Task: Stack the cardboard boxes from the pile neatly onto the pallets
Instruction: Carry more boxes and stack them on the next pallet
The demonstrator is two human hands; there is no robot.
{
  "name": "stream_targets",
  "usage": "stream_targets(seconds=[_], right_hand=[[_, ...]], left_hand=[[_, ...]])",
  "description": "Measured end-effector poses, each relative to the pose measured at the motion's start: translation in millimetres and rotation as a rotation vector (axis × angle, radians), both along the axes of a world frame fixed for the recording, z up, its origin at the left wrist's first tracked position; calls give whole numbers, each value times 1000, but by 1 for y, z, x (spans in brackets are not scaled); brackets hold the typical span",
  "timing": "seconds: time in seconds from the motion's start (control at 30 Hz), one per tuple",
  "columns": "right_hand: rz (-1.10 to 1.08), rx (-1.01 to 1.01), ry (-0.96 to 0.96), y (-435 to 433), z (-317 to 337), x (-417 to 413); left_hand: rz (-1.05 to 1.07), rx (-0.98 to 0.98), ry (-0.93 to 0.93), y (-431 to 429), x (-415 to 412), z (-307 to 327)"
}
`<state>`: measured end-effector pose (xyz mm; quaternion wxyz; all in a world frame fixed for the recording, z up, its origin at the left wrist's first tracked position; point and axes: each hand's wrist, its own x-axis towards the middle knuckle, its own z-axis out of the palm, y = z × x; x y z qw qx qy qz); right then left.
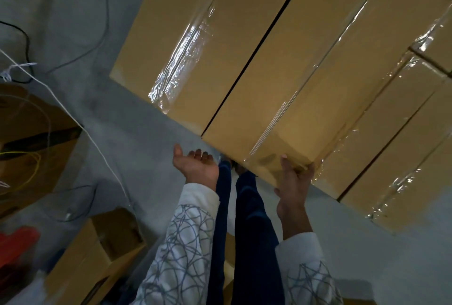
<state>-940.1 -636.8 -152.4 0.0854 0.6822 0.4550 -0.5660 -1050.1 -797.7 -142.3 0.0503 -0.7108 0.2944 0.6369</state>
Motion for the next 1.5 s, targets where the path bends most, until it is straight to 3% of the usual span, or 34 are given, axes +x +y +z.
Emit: stream_targets(seconds=[0.2,0.4,0.53,0.73,0.9,1.07,1.13,1.23,1.33,1.5], right_hand=[[-55,-7,99,2,-4,0],[-88,-35,96,2,-2,4],[-108,-38,74,6,-1,5],[-152,-50,-29,8,-8,8],[-171,-77,-21,8,-6,10],[-144,-20,37,2,-7,6],[-17,92,12,0,0,4],[363,408,-114,6,13,-6],[606,645,-25,21,17,-40],[818,765,153,76,11,-152]], left_hand=[[-86,182,150,10,-17,7],[-64,28,20,14,-23,20],[-98,179,218,6,-19,8],[-128,32,54,-6,-17,2],[-97,152,198,-4,-18,1],[-143,124,186,-11,-17,-7],[-280,117,149,-8,-19,-9],[-458,55,29,5,-21,-8],[-503,32,-29,13,-19,-4],[-440,-86,-154,32,-13,-7]])
